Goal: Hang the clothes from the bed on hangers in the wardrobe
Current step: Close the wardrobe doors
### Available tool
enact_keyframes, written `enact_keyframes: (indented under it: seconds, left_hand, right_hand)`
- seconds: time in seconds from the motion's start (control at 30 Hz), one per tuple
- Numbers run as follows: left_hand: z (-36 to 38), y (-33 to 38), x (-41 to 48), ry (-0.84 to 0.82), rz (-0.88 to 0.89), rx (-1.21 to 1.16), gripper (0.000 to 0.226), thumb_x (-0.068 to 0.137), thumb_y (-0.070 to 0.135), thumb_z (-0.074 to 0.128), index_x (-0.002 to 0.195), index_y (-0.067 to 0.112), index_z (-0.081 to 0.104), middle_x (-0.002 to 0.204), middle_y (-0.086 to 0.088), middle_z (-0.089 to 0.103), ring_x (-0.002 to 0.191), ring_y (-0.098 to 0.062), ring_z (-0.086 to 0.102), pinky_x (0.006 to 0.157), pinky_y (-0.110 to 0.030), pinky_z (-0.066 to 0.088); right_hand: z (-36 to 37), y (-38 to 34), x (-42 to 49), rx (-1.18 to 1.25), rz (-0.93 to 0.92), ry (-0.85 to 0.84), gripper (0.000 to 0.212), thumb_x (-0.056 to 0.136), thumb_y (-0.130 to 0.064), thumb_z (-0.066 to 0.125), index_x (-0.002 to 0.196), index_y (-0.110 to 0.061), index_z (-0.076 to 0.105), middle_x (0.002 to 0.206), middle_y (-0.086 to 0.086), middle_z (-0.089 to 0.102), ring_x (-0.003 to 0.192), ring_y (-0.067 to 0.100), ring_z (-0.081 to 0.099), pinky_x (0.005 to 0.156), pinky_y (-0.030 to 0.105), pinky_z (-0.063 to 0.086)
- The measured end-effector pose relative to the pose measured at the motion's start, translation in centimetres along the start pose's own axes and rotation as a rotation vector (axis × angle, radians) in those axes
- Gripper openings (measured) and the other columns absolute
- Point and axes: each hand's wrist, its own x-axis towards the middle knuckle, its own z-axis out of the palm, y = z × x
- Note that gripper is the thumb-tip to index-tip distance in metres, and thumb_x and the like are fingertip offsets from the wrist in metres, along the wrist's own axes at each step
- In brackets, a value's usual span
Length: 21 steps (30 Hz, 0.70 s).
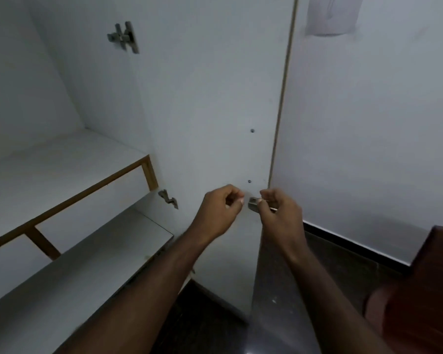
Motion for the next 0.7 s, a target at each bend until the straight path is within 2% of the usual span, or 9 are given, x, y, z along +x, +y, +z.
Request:
enact_keyframes:
  seconds: [0.07, 0.1, 0.2, 0.27, 0.37, 0.43, 0.5, 0.57, 0.7]
  left_hand:
    - [1.1, 1.1, 0.5, -0.026, -0.063, -0.003, 0.016, 0.093, 0.016, 0.062, 0.107, 0.014, 0.068, 0.098, 0.003, 0.068, 0.091, -0.009, 0.064, 0.082, -0.023, 0.054]
    - [1.5, 1.3, 0.6, -0.029, -0.104, -0.007, 0.019, 0.094, 0.015, 0.061, 0.111, 0.013, 0.067, 0.102, 0.002, 0.068, 0.094, -0.01, 0.063, 0.085, -0.029, 0.056]
    - [2.5, 1.6, 0.3, 0.017, -0.195, -0.02, 0.025, 0.095, 0.01, 0.058, 0.119, 0.014, 0.064, 0.109, 0.002, 0.067, 0.101, -0.012, 0.063, 0.093, -0.04, 0.055]
    - [2.7, 2.3, 0.0, 0.052, -0.222, -0.031, 0.026, 0.096, 0.008, 0.056, 0.12, 0.015, 0.063, 0.11, 0.002, 0.066, 0.103, -0.012, 0.062, 0.095, -0.041, 0.054]
    - [2.0, 3.8, 0.0, 0.08, -0.216, -0.035, 0.028, 0.097, 0.006, 0.053, 0.121, 0.017, 0.061, 0.111, 0.003, 0.065, 0.105, -0.012, 0.062, 0.096, -0.041, 0.053]
    - [1.1, 4.9, 0.3, 0.095, -0.19, -0.013, 0.03, 0.097, 0.005, 0.051, 0.123, 0.018, 0.06, 0.112, 0.003, 0.064, 0.107, -0.011, 0.061, 0.097, -0.041, 0.053]
    - [0.1, 6.1, 0.7, 0.125, -0.165, 0.009, 0.031, 0.098, 0.006, 0.05, 0.125, 0.018, 0.058, 0.116, 0.002, 0.063, 0.109, -0.012, 0.06, 0.098, -0.04, 0.052]
    - [-0.5, 7.2, 1.0, 0.154, -0.159, 0.02, 0.035, 0.099, 0.007, 0.05, 0.132, 0.018, 0.055, 0.125, 0.0, 0.06, 0.114, -0.014, 0.058, 0.099, -0.039, 0.052]
    - [-0.7, 9.2, 0.6, 0.215, -0.131, 0.007, 0.046, 0.099, 0.013, 0.054, 0.143, 0.021, 0.044, 0.143, -0.001, 0.05, 0.128, -0.017, 0.051, 0.104, -0.03, 0.044]
  right_hand:
    - [-1.7, 0.1, 0.6, 0.102, 0.031, -0.026, 0.035, 0.096, -0.009, 0.055, 0.131, -0.011, 0.056, 0.121, -0.001, 0.064, 0.102, 0.006, 0.062, 0.079, 0.01, 0.049]
    - [-2.3, 0.1, 1.4, 0.138, 0.042, -0.047, 0.041, 0.097, -0.007, 0.053, 0.138, -0.013, 0.049, 0.128, -0.001, 0.06, 0.113, 0.01, 0.059, 0.085, 0.01, 0.047]
    - [-3.0, 0.7, 4.9, 0.158, 0.028, -0.176, 0.068, 0.095, -0.003, 0.049, 0.155, -0.02, 0.021, 0.159, 0.0, 0.029, 0.143, 0.017, 0.031, 0.115, 0.035, 0.034]
    - [-2.9, 1.1, 6.8, 0.206, 0.029, -0.271, 0.078, 0.092, 0.001, 0.048, 0.157, -0.023, 0.012, 0.163, 0.0, 0.019, 0.148, 0.016, 0.022, 0.119, 0.042, 0.028]
    - [-2.3, 1.4, 8.1, 0.297, 0.05, -0.37, 0.082, 0.09, 0.007, 0.049, 0.157, -0.025, 0.014, 0.16, -0.001, 0.027, 0.14, 0.015, 0.037, 0.11, 0.039, 0.043]
    - [-2.3, 1.7, 8.5, 0.364, 0.056, -0.373, 0.081, 0.088, 0.011, 0.048, 0.155, -0.026, 0.022, 0.154, 0.0, 0.039, 0.132, 0.015, 0.048, 0.097, 0.038, 0.054]
    - [-2.5, 1.7, 8.7, 0.412, 0.071, -0.373, 0.077, 0.085, 0.016, 0.046, 0.151, -0.021, 0.03, 0.143, 0.003, 0.052, 0.122, 0.014, 0.058, 0.09, 0.041, 0.058]
    - [-2.9, 1.3, 8.2, 0.415, 0.08, -0.379, 0.074, 0.084, 0.016, 0.045, 0.149, -0.019, 0.035, 0.136, 0.002, 0.058, 0.118, 0.013, 0.06, 0.092, 0.044, 0.056]
    - [-3.3, 0.5, 4.8, 0.401, 0.067, -0.426, 0.076, 0.086, 0.017, 0.043, 0.15, -0.023, 0.036, 0.144, -0.001, 0.052, 0.13, 0.01, 0.05, 0.104, 0.038, 0.049]
